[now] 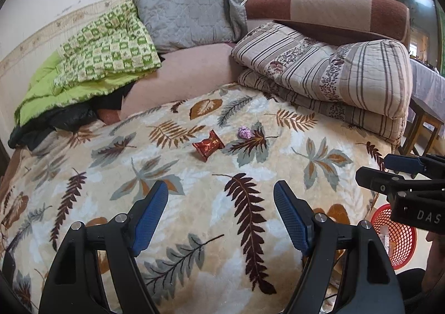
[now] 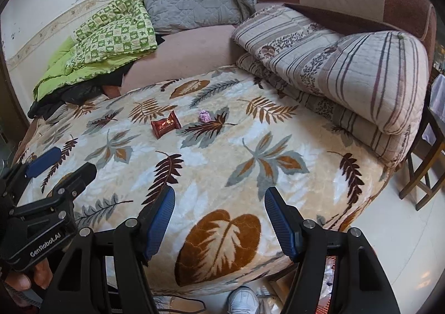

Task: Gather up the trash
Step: 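Move both open tools back over the bed toward the remaining trash, then grasp the red candy wrapper with the left tool while the right tool grasps the crumpled purple paper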

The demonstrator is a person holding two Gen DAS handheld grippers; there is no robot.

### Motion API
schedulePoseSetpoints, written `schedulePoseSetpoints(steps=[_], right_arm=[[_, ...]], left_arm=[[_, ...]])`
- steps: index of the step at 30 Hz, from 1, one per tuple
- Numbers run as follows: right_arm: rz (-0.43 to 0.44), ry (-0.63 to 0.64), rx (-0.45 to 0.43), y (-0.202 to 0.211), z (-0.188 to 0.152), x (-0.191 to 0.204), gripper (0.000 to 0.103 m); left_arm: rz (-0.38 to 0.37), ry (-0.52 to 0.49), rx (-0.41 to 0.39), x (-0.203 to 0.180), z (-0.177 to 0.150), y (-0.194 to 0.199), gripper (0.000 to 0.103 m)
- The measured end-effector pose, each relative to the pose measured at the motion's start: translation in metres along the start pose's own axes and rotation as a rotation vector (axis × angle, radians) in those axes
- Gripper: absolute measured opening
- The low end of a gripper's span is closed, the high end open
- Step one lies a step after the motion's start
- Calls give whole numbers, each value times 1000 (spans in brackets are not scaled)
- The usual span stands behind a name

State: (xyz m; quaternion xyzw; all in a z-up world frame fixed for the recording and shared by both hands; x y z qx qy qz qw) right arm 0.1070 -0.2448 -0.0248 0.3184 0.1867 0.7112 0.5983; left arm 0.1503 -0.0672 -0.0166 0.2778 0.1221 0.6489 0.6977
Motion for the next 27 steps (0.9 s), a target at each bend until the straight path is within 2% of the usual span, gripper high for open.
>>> schedulePoseSetpoints(steps=[7,11,12,14,16,18,24,25,27], right_arm=[[45,-62,54,-48,22,-11,71],[91,-117,89,-95,49,-19,71],[100,-123,97,-108,56,-20,71],[116,-122,112,-133,69,-22,71],[122,-111,122,-162,84,-21,70],[145,-95,122,-190,100,-18,61],[112,-67,185,-285,130,-31,59],[104,-69,204,-297,129,-34,56],[78,-74,244,-320,124,-41,44]], left_arm=[[-21,100,132,27,6,-74,77],[-18,190,181,37,-1,-120,77],[-3,200,188,39,-7,-129,75],[-18,185,232,37,-17,-145,63],[-40,186,250,35,-18,-154,57],[-43,183,253,33,-18,-156,57],[-53,150,254,27,-20,-160,57],[-57,153,257,28,-20,-161,57],[-64,160,263,28,-19,-163,57]])
Point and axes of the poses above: each gripper's, at about its wrist camera, not at the fingertips, and y roughly against the way its jaws point, x to its left, z to its top, the point moved 8 cm from there along -y, roughly the way its jaws point, and after that the axes turned 14 degrees about z, right-handed, at the moved point
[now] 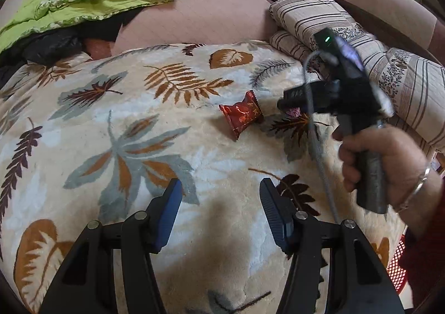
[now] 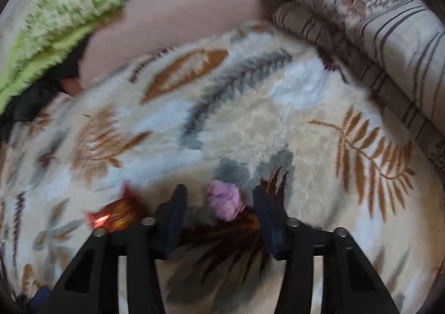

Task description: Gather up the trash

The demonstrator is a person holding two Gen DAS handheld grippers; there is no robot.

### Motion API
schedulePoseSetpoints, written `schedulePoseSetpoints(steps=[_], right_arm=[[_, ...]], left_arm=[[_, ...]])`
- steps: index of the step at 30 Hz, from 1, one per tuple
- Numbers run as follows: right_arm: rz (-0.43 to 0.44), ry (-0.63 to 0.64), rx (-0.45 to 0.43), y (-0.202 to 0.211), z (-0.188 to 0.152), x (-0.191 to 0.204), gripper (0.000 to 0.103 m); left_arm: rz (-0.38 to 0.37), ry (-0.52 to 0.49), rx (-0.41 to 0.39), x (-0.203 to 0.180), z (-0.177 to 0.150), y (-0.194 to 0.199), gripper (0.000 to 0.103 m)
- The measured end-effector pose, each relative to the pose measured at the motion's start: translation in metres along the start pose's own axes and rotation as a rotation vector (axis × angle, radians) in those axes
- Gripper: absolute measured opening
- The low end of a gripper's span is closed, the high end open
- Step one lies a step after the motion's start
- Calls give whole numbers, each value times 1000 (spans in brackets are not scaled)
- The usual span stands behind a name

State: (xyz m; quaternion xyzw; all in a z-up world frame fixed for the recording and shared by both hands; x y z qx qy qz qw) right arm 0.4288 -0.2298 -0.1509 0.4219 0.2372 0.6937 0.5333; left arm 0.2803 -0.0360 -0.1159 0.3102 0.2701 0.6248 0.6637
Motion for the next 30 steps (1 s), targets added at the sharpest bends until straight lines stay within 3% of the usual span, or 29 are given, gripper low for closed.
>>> schedulePoseSetpoints(steps=[2,4,8,12,17,20,21,23,30], right_arm=[[-11,-3,27,-13,-4,-5,32],[-31,8,0,-11,-7,-6,29],[-10,-26,-51,20,-18,-1,28],[-4,-30,-92,76,-38,10,28],[-14,-56,-137,141,-80,14,28],[13,-91,-170,164,-110,11,28],[27,-107,-170,163,-115,8,28],[49,-120,-157,159,-120,5,28],[74,-117,-155,151,-120,1,28]], left_arm=[[-10,5,0,0,1,0,57],[-22,6,-7,-1,5,1,57],[-36,-5,-11,-4,22,-5,57],[-31,-82,-31,-22,58,-26,57],[-36,-230,23,-60,76,-71,57],[25,-283,45,-72,76,-98,57],[43,-289,60,-74,76,-108,57],[57,-266,91,-71,76,-122,47],[-1,-189,98,-65,78,-119,36]])
Point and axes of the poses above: each gripper's, at about its wrist camera, not at the fingertips, and y roughly against the way its jaws point, x to its left, z to its top, the point moved 8 cm from there along -y, roughly the way its jaws point, and after that the axes turned 14 degrees about z, right-handed, at the moved point
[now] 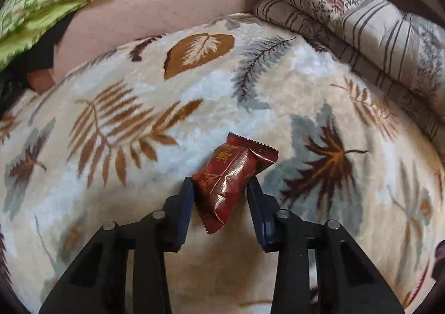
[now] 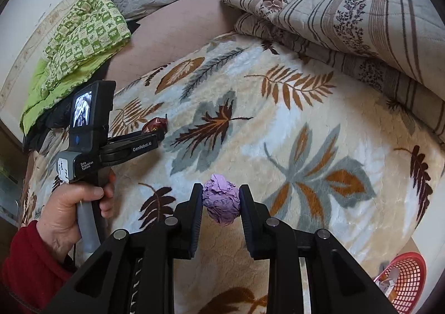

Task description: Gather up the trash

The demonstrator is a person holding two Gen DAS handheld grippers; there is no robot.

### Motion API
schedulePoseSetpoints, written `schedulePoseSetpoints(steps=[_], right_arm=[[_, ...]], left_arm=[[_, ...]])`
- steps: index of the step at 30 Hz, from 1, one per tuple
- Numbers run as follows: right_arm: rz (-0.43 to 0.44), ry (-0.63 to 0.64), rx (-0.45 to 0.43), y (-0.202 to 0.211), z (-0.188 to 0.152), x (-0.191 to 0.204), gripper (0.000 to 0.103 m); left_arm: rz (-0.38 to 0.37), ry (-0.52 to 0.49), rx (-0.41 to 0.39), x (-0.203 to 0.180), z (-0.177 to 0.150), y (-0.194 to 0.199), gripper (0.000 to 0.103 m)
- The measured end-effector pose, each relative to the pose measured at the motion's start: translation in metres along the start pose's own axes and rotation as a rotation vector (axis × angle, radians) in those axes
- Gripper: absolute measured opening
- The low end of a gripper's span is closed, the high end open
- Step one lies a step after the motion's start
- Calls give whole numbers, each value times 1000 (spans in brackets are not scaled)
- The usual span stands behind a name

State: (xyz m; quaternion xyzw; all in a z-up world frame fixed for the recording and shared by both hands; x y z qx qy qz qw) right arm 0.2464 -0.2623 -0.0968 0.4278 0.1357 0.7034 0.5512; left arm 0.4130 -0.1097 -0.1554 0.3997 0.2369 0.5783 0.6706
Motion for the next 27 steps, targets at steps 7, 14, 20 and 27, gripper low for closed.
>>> schedulePoseSetpoints(steps=[7,14,20,27], right_arm=[[-19,38,-36,15,-3,13,28],[-110,99,-116,63,-33,25,28],[-145,149,-135,103,-74,42,28],[-197,195,-158,143,-109,42,28]], left_arm=[[-29,-4,-102,-3,-36,79,35],[-11,-7,-227,3,-92,177,35],[34,0,-313,-1,-142,238,35],[65,13,-395,-5,-178,277,35]])
Point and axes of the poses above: each gripper's, at about its wrist camera, not at the fingertips, and y roughly against the way its jaws point, x to its left, z to its top, the point moved 8 cm from there along -y, roughly the way its jaws point, and after that the axes turned 14 degrees about z, right-handed, at the moved point
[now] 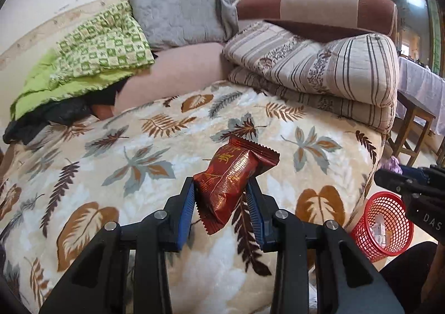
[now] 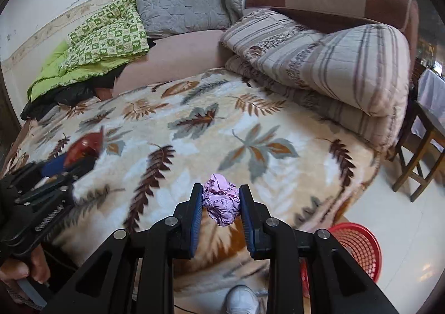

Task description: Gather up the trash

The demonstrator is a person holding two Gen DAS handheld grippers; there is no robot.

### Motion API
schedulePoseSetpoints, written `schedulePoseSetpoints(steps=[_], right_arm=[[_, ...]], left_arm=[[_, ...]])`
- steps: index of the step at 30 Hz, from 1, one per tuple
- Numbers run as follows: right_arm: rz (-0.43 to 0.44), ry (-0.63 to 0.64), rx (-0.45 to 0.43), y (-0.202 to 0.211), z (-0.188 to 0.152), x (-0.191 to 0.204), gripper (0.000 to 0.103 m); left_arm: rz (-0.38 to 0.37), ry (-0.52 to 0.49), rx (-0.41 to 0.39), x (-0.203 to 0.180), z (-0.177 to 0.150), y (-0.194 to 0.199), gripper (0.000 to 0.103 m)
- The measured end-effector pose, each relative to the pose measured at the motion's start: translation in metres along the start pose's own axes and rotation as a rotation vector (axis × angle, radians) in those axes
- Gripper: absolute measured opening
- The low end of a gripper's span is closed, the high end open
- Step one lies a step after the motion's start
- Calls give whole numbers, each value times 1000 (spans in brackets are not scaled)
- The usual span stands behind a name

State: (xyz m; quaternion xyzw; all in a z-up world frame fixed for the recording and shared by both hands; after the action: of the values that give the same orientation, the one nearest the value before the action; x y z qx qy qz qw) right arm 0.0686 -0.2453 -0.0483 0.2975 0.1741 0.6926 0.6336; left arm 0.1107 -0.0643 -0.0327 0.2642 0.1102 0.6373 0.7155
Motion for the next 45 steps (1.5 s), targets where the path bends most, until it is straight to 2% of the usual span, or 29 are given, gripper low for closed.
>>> schedulePoseSetpoints(steps=[4,8,15,28,45], right_arm=[[-17,-13,-3,12,-15,-4,28],[-14,-9,-42,23,-17,-2,28],[-20,-8,8,5,-34,-1,28],[-2,-19,51,-31,-33,-5,28],[-3,-8,48,-24,-27,14,28]], left_arm=[[5,-10,-11,0,-10,13,35],[11,-17,-9,1,-16,18,35],[20,-21,-9,1,-18,13,35],[21,-9,62,2,-31,-39,35],[-8,19,51,10,-33,-42,35]])
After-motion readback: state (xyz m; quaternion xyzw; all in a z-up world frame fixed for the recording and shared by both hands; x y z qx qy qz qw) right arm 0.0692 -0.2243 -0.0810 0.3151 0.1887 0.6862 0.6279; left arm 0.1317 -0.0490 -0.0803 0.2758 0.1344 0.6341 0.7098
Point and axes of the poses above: each gripper's, at about its wrist camera, not at the fingertips, and y roughly against the way its jaws point, x to its left, z to its top, the point moved 8 cm from there along -y, roughly the way its jaws point, and after that the axes turned 14 degrees about z, right-handed, at the moved point
